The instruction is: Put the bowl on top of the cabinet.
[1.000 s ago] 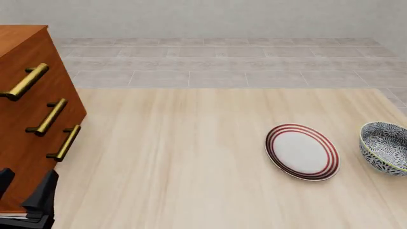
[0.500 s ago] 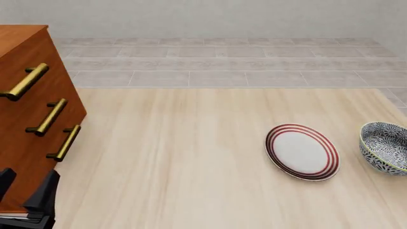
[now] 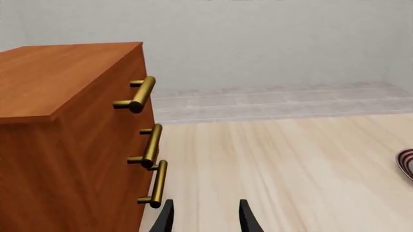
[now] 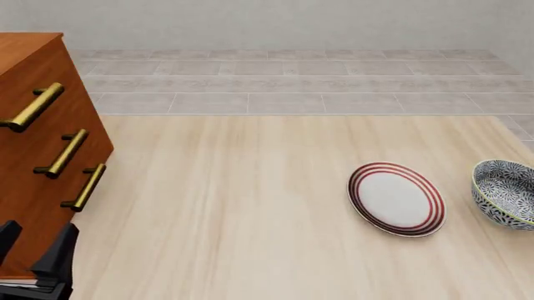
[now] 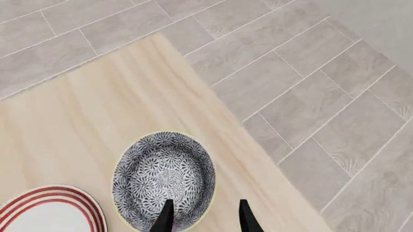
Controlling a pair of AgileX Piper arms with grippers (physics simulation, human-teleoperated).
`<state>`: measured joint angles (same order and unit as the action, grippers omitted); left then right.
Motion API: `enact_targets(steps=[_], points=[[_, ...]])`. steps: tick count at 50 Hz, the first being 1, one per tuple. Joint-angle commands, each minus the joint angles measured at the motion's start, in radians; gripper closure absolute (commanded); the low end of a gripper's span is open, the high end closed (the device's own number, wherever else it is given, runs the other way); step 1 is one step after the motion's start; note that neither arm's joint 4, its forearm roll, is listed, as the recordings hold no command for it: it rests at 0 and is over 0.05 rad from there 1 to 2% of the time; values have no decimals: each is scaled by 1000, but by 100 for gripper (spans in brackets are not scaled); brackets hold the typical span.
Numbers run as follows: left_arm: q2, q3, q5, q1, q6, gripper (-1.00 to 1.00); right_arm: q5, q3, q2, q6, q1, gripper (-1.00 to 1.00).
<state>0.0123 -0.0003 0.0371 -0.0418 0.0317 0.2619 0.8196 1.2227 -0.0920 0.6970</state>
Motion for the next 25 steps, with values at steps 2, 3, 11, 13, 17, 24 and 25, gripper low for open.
enact_targets(steps=[2,3,11,13,17,24,25], points=[[6,0,-8,3,-5,-100,55,84,59,59,-43,-100],[6,0,-8,3,-5,-100,55,84,59,59,-43,-100],[15,0,-14,4,-9,-100,81,134,98,58,-47,-100],[16,0,-14,5,-10,-100,79,144,110,53,-37,-100],[15,0,-12,3,-8,-100,77,150,130,54,-43,-100],[16,0,-13,4,-9,-100,58,147,162,38,-21,-100],[17,0,-13,4,-8,-100,55,144,167,37,-21,-100]])
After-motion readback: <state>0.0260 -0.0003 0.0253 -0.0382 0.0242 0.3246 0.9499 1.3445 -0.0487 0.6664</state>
